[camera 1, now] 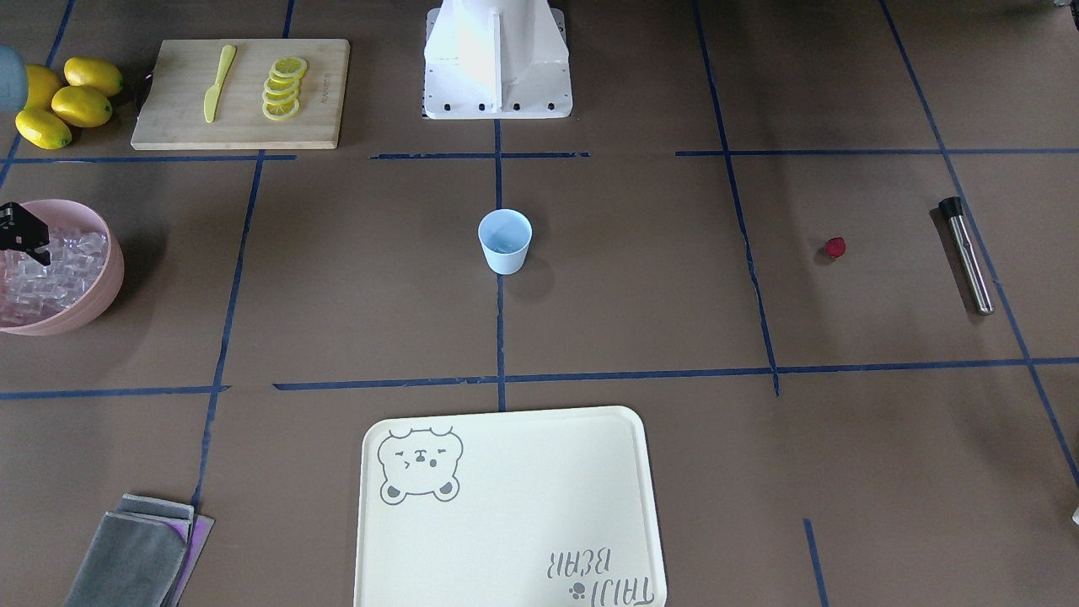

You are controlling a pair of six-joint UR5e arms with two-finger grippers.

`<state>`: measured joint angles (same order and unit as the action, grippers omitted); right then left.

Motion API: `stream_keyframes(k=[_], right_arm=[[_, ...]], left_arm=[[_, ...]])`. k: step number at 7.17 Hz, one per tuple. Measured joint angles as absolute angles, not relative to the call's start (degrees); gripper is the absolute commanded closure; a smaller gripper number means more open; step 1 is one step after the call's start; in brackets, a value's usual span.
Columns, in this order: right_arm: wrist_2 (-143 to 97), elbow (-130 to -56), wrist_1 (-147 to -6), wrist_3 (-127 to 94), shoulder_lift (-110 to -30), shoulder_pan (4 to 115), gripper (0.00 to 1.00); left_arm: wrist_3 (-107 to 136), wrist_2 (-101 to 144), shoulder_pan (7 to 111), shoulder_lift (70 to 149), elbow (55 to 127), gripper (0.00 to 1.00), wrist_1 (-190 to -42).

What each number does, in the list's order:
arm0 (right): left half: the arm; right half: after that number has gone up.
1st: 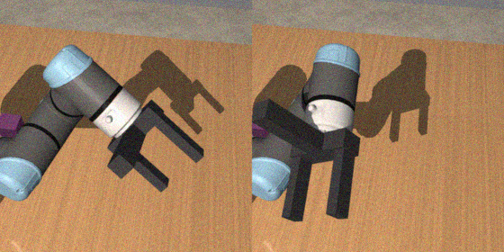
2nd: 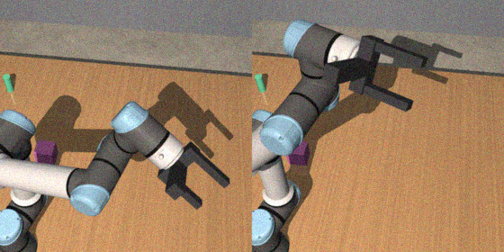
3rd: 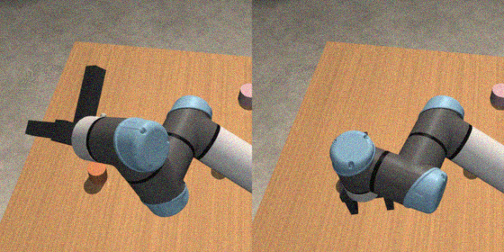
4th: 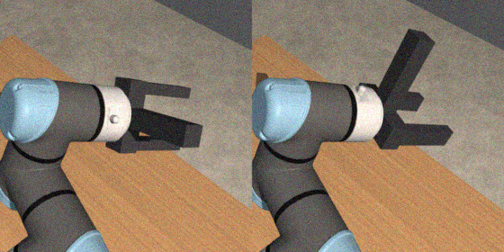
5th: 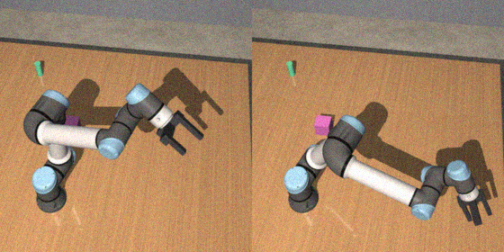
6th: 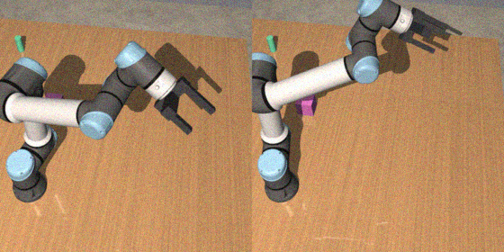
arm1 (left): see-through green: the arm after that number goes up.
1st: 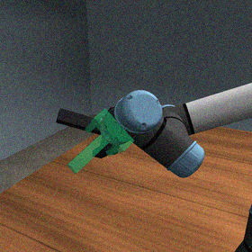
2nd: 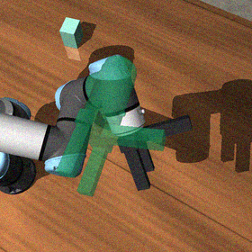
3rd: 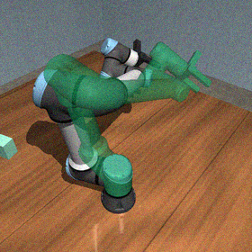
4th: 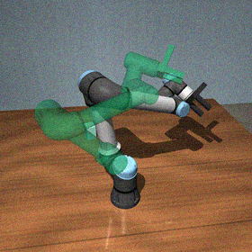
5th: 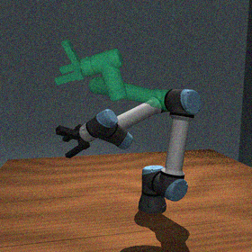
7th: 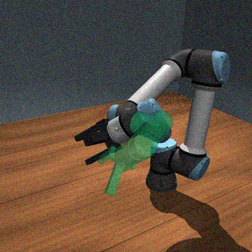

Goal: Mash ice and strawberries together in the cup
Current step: 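Lower the right gripper into the bowl and grasp a third cube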

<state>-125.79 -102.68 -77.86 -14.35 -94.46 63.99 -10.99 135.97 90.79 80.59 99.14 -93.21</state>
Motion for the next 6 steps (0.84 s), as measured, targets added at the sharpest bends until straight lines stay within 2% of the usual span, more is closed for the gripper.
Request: stream_keyframes(k=[6], right_arm=[[-125.65,-101.2,-77.89,-13.91,-94.85,61.96,0.32]], left_arm=[[-10.99,135.97,90.79,80.59,99.15,0.0,-93.16]])
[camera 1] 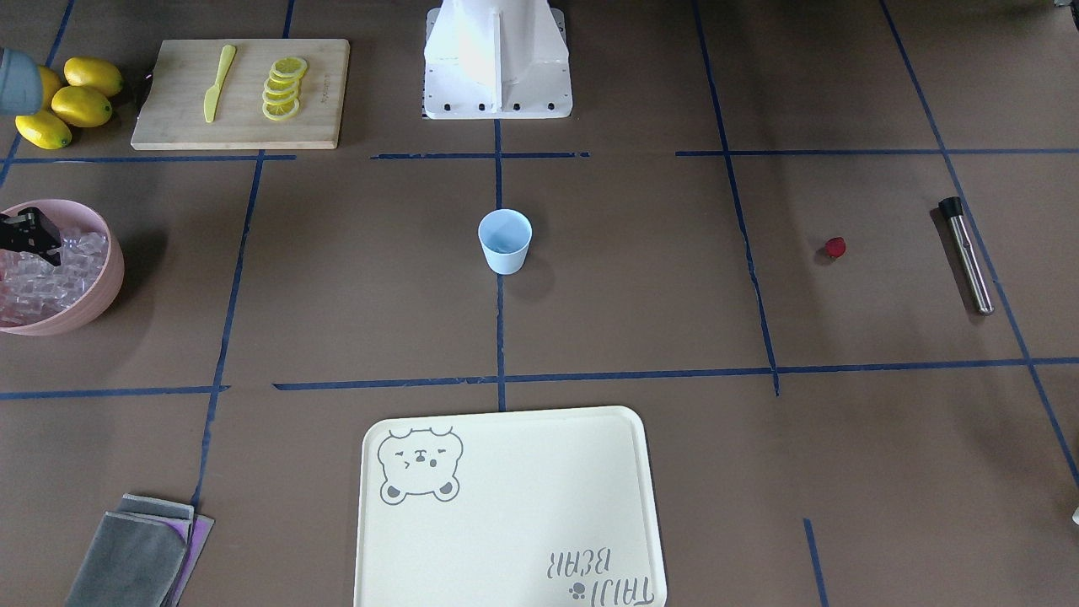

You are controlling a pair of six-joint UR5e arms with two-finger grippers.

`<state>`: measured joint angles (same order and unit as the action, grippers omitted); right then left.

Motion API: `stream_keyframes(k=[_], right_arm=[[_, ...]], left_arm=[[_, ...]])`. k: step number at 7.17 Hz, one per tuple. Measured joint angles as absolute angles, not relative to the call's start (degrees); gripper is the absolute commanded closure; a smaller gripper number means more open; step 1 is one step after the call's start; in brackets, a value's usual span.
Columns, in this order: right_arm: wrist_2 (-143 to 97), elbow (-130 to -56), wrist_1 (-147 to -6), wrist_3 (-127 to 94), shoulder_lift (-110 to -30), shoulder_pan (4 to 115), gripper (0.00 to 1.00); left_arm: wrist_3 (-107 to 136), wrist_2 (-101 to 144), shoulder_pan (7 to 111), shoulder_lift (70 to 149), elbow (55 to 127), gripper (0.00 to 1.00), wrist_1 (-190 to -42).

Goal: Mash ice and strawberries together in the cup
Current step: 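Lower the right gripper into the bowl and grasp a third cube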

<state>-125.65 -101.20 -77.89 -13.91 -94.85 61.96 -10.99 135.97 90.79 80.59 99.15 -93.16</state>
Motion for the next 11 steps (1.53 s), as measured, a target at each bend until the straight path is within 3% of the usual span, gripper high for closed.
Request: stream_keyframes(k=[1,2,3,8,11], right_arm=[[-125.65,-101.18,-77.93,-13.91,-94.94,61.83,0.45],[-125.62,-101.17,-77.93,-13.93,-95.08,61.68,0.75],[-125.61,-101.16,-77.9,-13.88,-95.2,61.57,0.96],[-125.77,-102.77,-78.13,-13.71,-95.2,62.47,0.95],[-126.42,-108.5,-79.93,-20.18,-92.13,66.29,0.97]], left_arm=[[-10.99,135.97,90.79,80.6,99.16,0.0,-93.16],[-10.99,135.97,90.79,80.6,99.17,0.0,-93.16],[-10.99,135.97,90.79,80.59,99.16,0.0,-93.16],[-10.99,135.97,90.79,80.6,99.31,0.0,-93.17],[-11.01,135.97,90.79,80.59,99.53,0.0,-93.16]])
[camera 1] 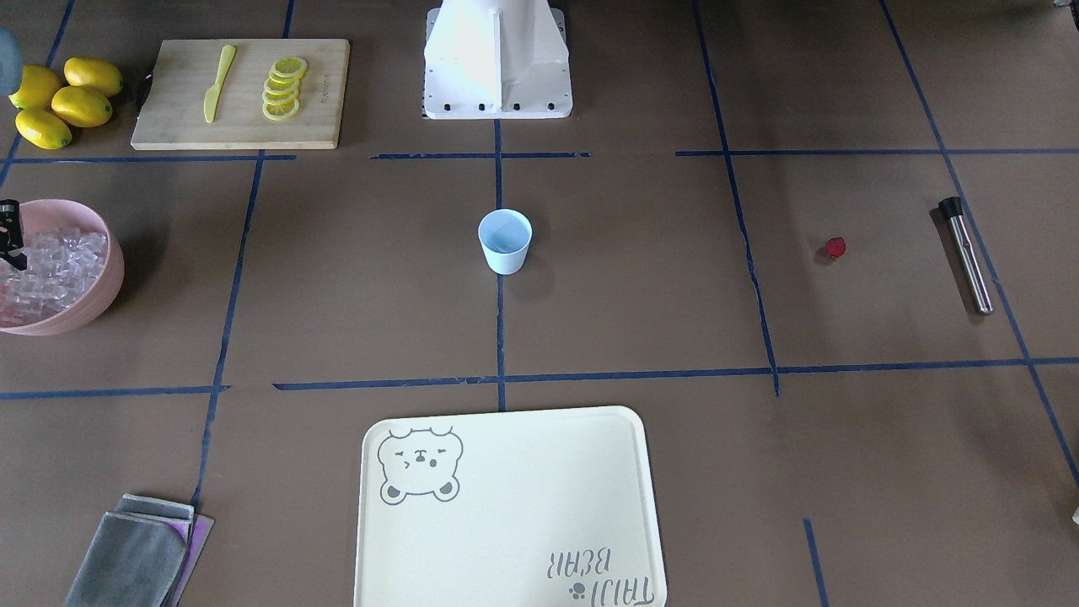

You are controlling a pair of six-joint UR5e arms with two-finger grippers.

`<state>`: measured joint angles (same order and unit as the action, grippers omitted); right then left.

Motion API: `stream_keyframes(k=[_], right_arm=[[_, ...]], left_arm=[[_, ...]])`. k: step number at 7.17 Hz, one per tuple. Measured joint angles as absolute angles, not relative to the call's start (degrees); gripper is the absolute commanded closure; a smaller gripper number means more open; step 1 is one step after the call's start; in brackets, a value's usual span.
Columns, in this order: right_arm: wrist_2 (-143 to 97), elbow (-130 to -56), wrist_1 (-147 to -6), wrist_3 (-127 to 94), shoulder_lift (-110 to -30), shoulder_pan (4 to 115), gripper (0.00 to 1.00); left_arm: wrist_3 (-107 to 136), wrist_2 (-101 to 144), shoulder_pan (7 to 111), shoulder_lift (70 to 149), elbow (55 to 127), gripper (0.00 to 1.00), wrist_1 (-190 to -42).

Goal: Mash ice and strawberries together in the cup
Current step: 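Lower the right gripper into the bowl and grasp a third cube, then carry the cube over the cup and open the right gripper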

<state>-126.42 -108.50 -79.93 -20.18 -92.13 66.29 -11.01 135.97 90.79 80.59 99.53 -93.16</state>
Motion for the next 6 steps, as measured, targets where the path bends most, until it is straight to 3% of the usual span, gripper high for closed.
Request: stream_keyframes(k=[3,6], right_arm=[[-125.61,-110.36,-83.61,-42.63,-77.62,57.75,0.96],[-114.26,-108.72,-97.17,-63.0,-56.56,40.66,0.96]], left_arm=[[-11.21,135.97,90.79,80.58,99.58,0.0,-93.19],[-11.25,135.97,90.79,80.54,99.61,0.0,-93.17]])
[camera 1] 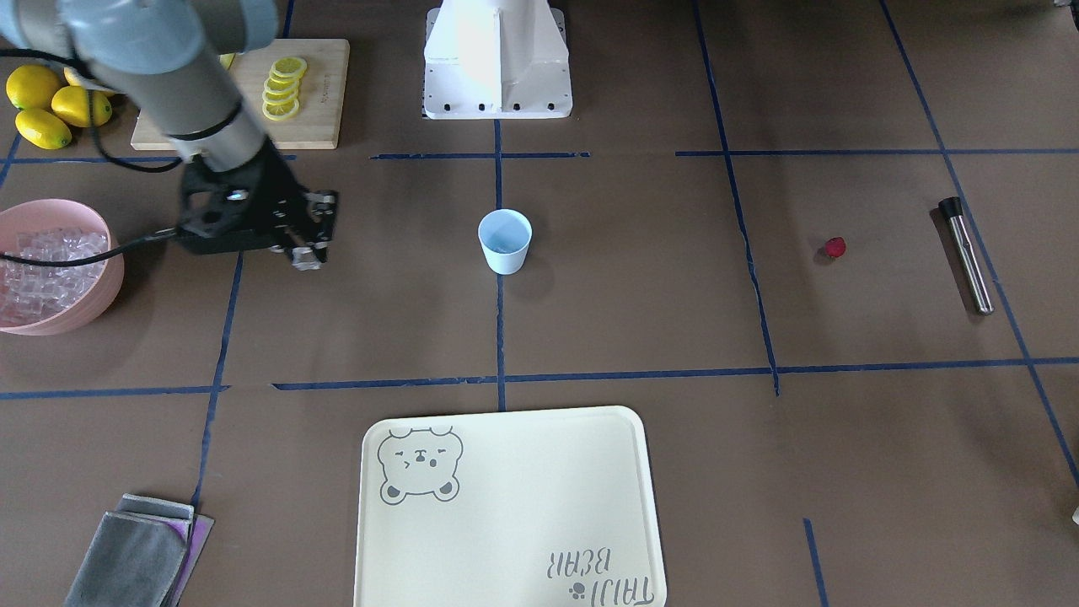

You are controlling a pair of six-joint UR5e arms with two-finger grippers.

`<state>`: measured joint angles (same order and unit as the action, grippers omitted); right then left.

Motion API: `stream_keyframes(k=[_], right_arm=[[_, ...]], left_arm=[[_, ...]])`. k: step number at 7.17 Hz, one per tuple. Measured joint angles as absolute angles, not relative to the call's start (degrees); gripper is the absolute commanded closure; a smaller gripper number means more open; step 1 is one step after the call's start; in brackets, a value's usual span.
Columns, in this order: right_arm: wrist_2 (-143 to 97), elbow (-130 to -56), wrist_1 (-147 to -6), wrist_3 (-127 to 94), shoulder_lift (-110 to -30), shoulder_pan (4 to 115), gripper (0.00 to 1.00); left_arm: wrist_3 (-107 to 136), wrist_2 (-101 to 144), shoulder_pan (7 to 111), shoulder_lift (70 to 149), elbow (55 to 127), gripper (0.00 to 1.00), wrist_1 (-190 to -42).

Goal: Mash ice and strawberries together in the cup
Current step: 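Carry the cube over the cup and open the right gripper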

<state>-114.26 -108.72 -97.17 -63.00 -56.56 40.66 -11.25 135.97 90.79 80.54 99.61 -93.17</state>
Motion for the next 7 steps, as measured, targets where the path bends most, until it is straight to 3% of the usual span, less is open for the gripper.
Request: stream_keyframes(k=[2,5,6,7], right_arm=[[-107.04,-103.54,-99.8,-73.22,-46.45,31.9,0.96],[-100.0,-97.37,-100.18,-78.66,-41.51,24.28,0.91],[-99.08,-96.66,-100.19,-78.96,-41.37,23.48,0.25],[-98.72,-96.2,-100.14,-78.99,-41.44,23.17,0.01]], left_arm=[[-11.25,135.97,90.79,80.57,99.65,0.0,-93.16],[-11.25,135.97,90.79,80.51,99.61,0.0,-93.18],[-11.27,135.97,90.79,80.51,99.63,0.0,-93.2],[-11.31,135.97,90.79,80.51,99.65,0.0,-93.19]])
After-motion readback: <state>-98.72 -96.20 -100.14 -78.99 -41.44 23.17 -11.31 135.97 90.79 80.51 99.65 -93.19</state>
